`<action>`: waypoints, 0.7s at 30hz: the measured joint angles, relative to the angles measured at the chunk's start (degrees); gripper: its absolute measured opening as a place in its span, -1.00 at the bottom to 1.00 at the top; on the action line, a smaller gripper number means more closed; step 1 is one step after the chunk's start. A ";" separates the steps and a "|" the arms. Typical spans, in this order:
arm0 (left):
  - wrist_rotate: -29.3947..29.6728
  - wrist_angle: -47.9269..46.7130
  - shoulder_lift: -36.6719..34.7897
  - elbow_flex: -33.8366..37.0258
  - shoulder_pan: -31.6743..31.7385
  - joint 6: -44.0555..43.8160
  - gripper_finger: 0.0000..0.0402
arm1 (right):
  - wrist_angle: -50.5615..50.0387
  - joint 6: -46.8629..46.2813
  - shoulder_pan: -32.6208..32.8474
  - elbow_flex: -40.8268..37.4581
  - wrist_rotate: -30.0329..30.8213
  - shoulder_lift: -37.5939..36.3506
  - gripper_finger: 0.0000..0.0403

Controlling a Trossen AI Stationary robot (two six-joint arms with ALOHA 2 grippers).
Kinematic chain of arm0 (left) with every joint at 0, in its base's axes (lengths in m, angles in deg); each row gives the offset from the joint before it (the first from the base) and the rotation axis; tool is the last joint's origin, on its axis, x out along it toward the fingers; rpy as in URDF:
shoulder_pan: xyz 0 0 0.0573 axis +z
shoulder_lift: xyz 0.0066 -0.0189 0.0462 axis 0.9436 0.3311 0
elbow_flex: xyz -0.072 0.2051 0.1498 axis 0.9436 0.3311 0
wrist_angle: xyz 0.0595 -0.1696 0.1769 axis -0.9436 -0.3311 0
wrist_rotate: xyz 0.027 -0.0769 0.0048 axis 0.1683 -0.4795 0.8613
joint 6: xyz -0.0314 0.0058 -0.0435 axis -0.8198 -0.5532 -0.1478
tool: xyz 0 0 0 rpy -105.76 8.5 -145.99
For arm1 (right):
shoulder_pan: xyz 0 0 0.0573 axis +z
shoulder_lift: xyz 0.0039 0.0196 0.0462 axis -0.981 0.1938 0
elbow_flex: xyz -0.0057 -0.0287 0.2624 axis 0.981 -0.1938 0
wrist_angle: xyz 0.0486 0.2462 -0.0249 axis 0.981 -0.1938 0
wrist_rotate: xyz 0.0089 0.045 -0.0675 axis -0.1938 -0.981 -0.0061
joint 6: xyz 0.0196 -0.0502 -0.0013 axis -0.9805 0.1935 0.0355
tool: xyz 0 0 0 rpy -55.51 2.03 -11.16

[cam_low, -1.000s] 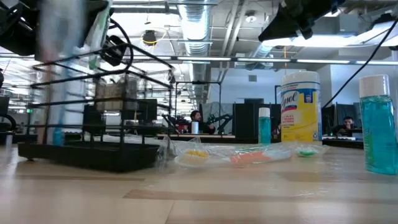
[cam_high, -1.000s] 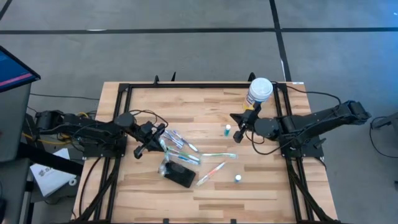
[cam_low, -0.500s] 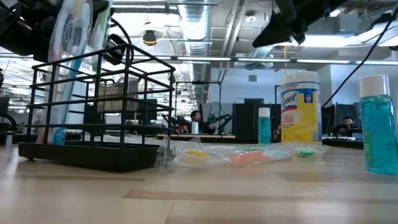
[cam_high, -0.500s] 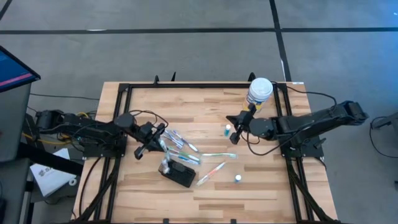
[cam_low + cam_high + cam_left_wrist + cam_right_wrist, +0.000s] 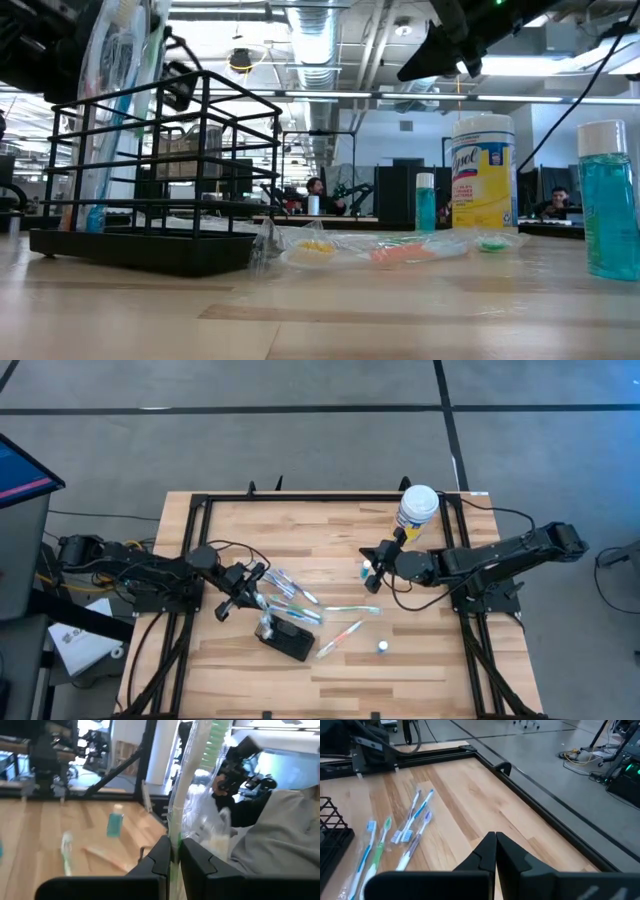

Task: Pick & Place toothbrushing station
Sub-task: Put the green toothbrush into the mesh organizer

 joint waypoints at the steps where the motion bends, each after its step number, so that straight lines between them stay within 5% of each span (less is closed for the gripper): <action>1: 0.70 0.03 0.00 0.63 0.00 0.02 -0.93 | -0.07 0.02 0.00 0.00 -0.01 0.00 -1.00; 21: 9.18 2.05 0.00 2.85 -7.16 5.42 -0.93 | 2.58 0.63 0.00 0.00 -0.17 0.00 -1.00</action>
